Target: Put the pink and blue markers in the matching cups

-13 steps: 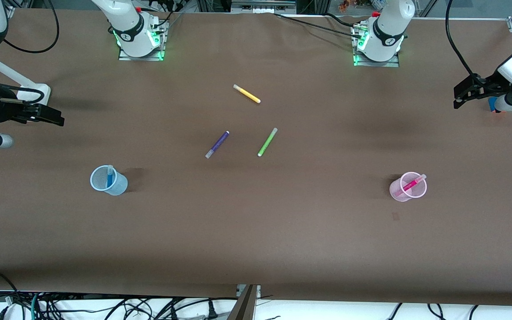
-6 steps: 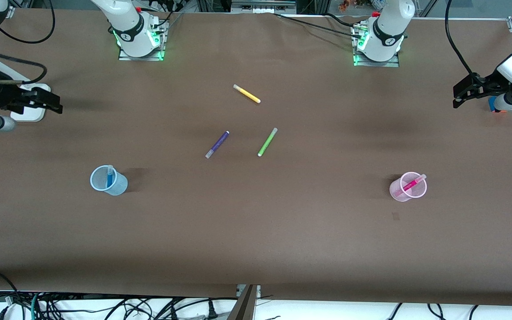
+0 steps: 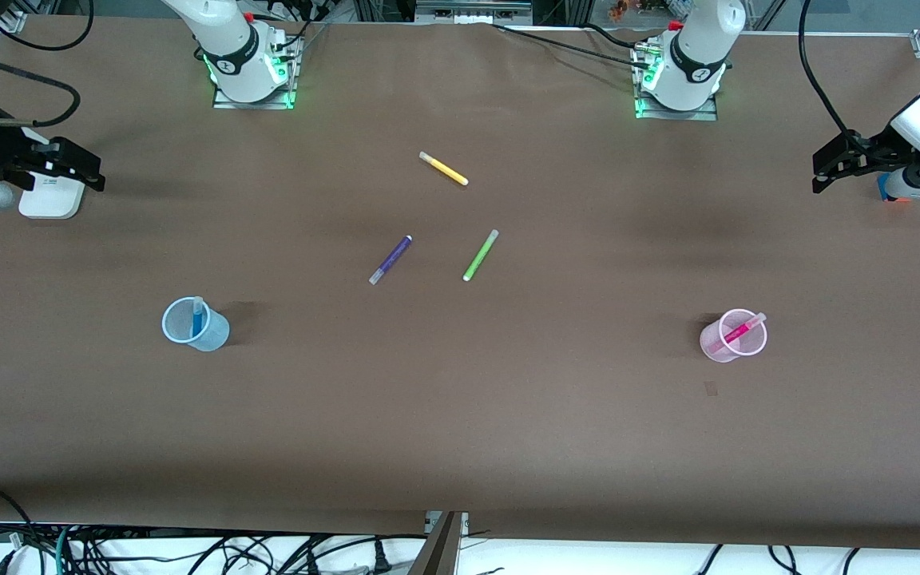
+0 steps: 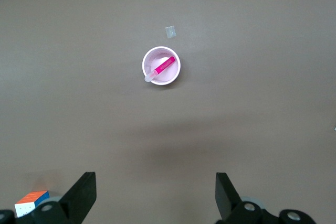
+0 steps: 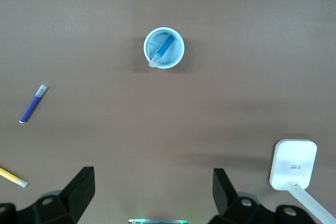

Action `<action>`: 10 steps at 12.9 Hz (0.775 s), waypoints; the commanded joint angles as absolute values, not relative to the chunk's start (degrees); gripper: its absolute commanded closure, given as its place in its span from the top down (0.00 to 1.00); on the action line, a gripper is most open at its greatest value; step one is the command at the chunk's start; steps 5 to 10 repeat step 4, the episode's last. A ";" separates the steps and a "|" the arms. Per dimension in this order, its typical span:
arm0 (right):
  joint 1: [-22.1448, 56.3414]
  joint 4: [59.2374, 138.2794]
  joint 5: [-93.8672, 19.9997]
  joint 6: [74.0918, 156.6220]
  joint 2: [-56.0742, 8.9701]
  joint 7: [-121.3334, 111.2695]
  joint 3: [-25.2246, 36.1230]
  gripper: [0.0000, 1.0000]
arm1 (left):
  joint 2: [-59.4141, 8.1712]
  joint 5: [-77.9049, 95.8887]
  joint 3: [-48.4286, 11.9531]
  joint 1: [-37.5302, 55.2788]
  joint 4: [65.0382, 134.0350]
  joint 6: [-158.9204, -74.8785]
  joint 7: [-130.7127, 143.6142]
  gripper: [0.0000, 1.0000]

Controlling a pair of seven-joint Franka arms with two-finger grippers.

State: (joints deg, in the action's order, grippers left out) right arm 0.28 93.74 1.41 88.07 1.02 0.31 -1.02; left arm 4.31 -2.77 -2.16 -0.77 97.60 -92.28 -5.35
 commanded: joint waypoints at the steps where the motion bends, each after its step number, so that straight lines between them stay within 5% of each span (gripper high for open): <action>1: 1.32 96.15 1.93 89.47 2.72 -0.62 -0.26 0.99 | 3.26 -1.23 -2.02 -0.62 95.98 -90.10 -5.45 1.00; 10: 1.23 96.06 1.93 89.47 2.29 -0.70 -0.35 0.99 | 3.16 -1.49 -2.54 -0.44 95.89 -88.95 -5.36 1.00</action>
